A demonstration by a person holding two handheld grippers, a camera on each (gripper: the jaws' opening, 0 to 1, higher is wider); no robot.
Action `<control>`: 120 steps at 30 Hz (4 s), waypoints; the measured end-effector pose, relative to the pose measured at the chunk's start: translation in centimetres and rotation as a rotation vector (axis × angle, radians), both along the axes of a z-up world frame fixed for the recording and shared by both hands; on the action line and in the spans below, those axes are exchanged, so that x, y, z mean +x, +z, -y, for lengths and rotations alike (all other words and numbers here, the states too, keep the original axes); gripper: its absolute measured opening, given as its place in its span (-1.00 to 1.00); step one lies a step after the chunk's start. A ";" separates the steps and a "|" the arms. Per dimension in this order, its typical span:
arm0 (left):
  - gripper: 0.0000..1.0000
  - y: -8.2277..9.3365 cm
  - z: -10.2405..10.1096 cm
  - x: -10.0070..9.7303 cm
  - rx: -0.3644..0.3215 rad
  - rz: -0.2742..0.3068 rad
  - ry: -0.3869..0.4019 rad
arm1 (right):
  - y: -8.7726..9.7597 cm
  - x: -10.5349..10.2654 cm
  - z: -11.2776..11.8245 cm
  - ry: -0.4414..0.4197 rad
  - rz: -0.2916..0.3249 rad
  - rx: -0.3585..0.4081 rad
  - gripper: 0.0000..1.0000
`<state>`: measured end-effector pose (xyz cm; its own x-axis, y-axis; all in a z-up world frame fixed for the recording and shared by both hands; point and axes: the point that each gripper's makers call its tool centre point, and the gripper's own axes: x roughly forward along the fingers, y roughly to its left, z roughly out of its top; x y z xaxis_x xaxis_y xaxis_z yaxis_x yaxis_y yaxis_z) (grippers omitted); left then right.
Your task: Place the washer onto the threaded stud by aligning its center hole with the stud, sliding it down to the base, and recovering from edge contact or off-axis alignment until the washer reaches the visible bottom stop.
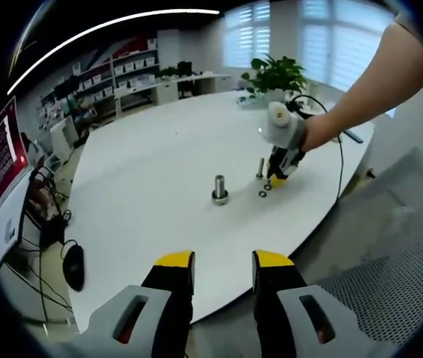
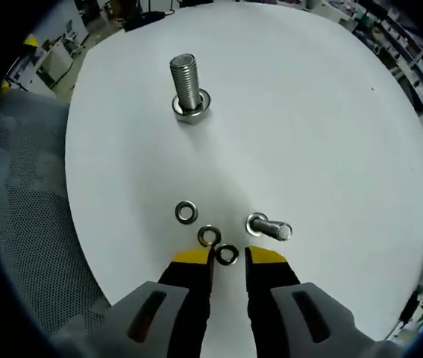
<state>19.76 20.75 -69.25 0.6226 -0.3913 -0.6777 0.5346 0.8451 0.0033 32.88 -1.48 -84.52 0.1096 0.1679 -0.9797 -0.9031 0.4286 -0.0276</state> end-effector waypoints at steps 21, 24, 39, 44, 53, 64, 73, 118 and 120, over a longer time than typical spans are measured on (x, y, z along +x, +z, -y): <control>-0.43 0.1 -0.1 0.2 -0.011 0.004 0.011 | 0.1 -1.1 0.6 0.246 -0.034 -0.065 -0.60; -0.43 -0.1 0.0 0.1 -0.001 -0.003 0.003 | 0.1 -1.0 0.6 0.243 -0.037 -0.068 -0.60; -0.45 0.0 -0.1 0.2 -0.004 -0.002 0.007 | -0.1 -0.4 0.6 0.176 -0.067 -0.170 -0.69; -0.45 0.0 0.0 0.1 -0.002 -0.001 0.004 | -0.2 -0.5 0.5 0.143 -0.049 -0.207 -0.69; -0.45 0.2 0.1 0.1 -0.009 0.008 -0.001 | 0.1 -1.2 0.6 0.184 0.025 -0.273 -0.71; -0.45 0.2 0.3 0.1 -0.015 0.008 -0.009 | 0.2 -0.6 0.8 0.059 0.103 -0.150 -0.72; -0.45 0.4 0.3 0.2 -0.020 0.014 -0.008 | 0.8 -1.0 1.9 -0.025 0.083 -0.109 -0.73; -0.45 0.4 0.8 0.1 -0.035 0.010 -0.031 | 6.7 2.9 -0.5 -0.038 0.243 0.083 -0.72; -0.45 0.4 0.8 0.0 -0.033 0.007 -0.032 | 6.6 3.0 -0.6 -0.037 0.241 0.084 -0.72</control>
<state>19.78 19.97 -68.85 0.6143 -0.4333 -0.6594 0.5613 0.8274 -0.0208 35.90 -0.93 -77.93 0.3455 0.2394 -0.9074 -0.8583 0.4714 -0.2025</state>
